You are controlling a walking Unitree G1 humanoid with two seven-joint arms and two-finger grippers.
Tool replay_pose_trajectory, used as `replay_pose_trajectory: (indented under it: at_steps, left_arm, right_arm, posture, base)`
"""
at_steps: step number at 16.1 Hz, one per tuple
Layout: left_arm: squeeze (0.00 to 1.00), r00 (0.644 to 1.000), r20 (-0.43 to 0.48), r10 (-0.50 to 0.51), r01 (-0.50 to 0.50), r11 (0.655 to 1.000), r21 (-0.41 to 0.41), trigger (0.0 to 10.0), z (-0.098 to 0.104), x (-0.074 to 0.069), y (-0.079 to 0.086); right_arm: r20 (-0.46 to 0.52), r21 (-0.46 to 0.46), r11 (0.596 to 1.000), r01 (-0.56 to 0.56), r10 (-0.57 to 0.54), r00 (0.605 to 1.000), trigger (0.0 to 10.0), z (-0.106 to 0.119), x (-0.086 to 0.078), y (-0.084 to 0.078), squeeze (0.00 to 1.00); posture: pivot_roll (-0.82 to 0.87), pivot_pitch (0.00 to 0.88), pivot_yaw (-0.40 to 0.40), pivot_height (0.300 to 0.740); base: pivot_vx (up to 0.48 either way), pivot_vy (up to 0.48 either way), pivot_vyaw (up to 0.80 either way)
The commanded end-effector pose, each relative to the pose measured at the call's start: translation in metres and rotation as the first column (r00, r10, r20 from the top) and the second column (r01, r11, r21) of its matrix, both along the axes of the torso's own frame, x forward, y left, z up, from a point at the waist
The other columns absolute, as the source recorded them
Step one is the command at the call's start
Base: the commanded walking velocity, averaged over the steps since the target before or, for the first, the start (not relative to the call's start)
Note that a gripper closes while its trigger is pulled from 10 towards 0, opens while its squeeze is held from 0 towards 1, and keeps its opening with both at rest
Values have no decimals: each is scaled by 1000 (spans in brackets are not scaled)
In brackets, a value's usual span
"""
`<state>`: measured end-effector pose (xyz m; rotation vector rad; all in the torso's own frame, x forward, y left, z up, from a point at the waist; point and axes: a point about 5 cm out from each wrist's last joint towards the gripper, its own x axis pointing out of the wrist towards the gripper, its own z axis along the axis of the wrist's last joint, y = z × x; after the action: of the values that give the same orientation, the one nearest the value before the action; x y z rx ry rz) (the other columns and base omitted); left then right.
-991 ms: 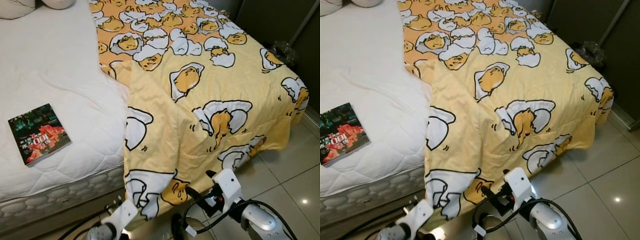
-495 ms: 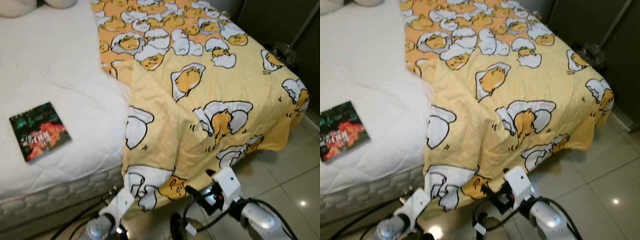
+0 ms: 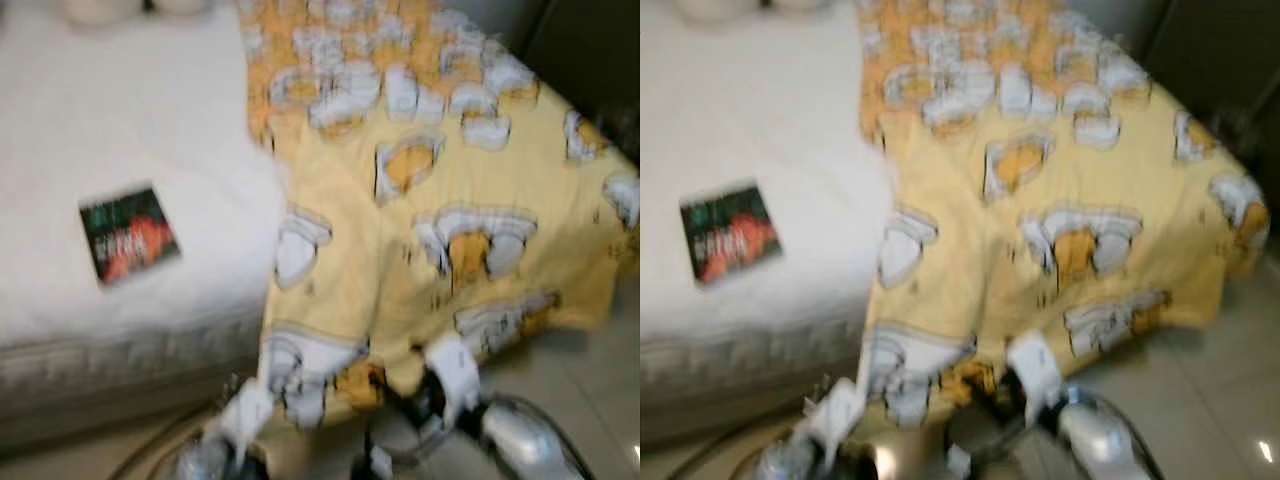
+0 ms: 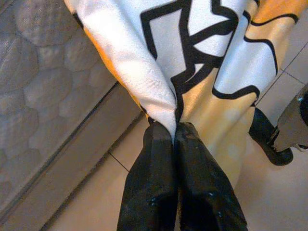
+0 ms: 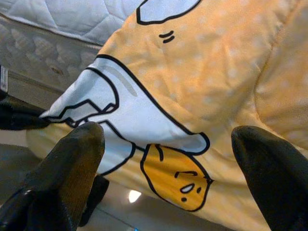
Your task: Clean up the room
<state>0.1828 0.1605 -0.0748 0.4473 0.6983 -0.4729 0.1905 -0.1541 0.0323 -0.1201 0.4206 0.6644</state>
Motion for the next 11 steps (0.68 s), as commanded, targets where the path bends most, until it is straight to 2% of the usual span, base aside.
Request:
replay_pose_trajectory:
  at_steps: [1, 3, 7, 9, 11]
  left_arm:
    - [0, 1000, 14, 3, -3, 1000, 2, 10000, 2, 5, -2]
    - [0, 1000, 6, 6, -6, 1000, -2, 10000, 2, 5, -3]
    - [0, 1000, 7, 9, -9, 1000, -3, 10000, 0, 3, -6]
    - [0, 1000, 16, 13, -13, 1000, 0, 10000, 1, 3, -8]
    - [0, 1000, 19, 17, -17, 1000, -2, 10000, 1, 4, -9]
  right_arm:
    - [-6, -2, 1000, 2, -2, 1000, 10000, 0, -2, -2, 0]
    - [-6, -3, 1000, 0, 0, 1000, 10000, 0, -2, -3, 0]
    - [-11, -4, 1000, -2, 2, 1000, 10000, -1, -2, -3, 0]
    - [-10, 3, 1000, -4, 4, 1000, 10000, -1, -2, -3, 0]
    - [4, 48, 999, -15, 15, 1000, 10000, 2, -1, -1, 0]
  posture:
    - [-271, 113, -22, 740]
    - [-271, 113, -22, 740]
    - [-273, 115, -24, 740]
    - [-274, 118, -25, 740]
    - [-275, 119, -25, 740]
  base:
    - [0, 0, 0]
    - [-154, 0, 0]
    - [-345, -334, 0]
    - [0, 0, 0]
    - [0, 0, 0]
